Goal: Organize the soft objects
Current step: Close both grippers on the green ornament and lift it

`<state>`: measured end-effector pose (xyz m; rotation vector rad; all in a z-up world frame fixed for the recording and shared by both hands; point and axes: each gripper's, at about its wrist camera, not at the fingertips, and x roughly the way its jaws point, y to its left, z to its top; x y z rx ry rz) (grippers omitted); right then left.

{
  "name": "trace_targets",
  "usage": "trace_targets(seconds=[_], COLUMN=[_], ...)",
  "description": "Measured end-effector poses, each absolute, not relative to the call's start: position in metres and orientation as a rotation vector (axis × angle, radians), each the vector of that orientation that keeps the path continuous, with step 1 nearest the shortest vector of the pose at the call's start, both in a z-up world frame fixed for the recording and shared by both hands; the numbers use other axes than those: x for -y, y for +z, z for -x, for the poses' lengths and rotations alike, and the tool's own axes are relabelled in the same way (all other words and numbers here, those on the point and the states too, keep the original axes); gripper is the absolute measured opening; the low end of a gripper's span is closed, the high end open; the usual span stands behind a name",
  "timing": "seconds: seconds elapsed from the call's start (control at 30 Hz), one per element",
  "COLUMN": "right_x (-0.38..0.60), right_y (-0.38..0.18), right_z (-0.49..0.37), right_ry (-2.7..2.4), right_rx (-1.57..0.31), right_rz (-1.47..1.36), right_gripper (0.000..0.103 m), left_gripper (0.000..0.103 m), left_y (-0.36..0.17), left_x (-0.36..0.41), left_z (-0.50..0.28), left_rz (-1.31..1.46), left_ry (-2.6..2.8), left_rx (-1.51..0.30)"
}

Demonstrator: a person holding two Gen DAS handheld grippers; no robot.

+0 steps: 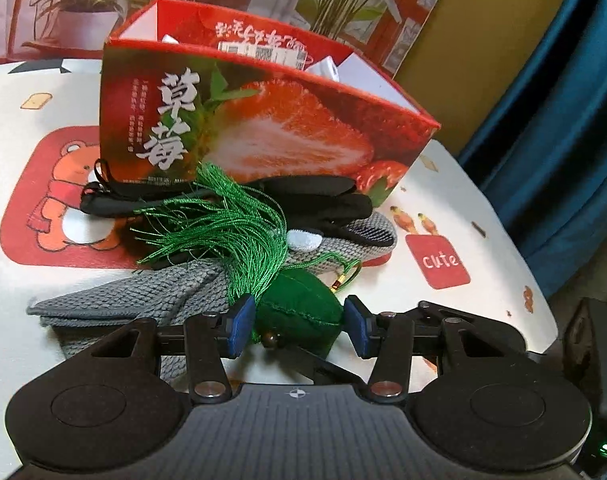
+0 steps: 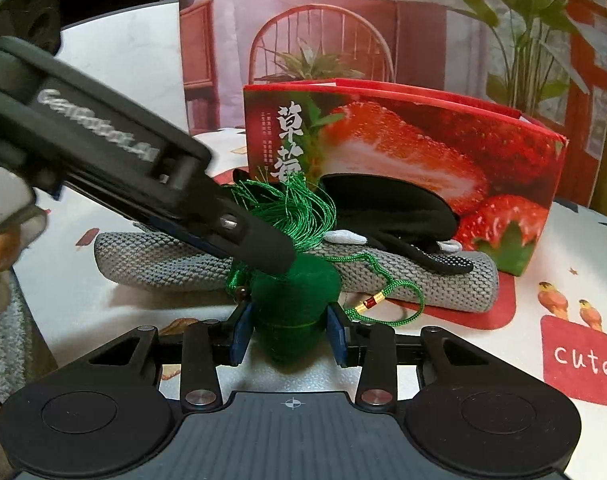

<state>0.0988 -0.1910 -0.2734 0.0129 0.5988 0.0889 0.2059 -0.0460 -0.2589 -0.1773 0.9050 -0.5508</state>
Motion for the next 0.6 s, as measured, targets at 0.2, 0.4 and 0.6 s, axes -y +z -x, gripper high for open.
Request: trace_targets(seconds=[0.2, 0.4, 0.6], right_x=[0.192, 0.193, 0.198], right_y=[-0.273, -0.273, -0.261], right_z=[-0.098, -0.099, -0.094], right_ry=[0.086, 0.079, 0.091], right_rx=[-0.595, -0.594, -0.577], right_rz=[-0.015, -0.013, -0.047], right_gripper=[0.038, 0.038, 0.035], left_gripper=[0.052, 0.049, 0.043], left_y=[-0.264, -0.272, -0.252], left_x=[0.043, 0.041, 0.04], left_z=[-0.213, -0.217, -0.21], left_rz=[0.219, 0.247, 0.242], left_ry=[-0.58, -0.604, -0.662], left_rx=[-0.905, -0.913, -0.848])
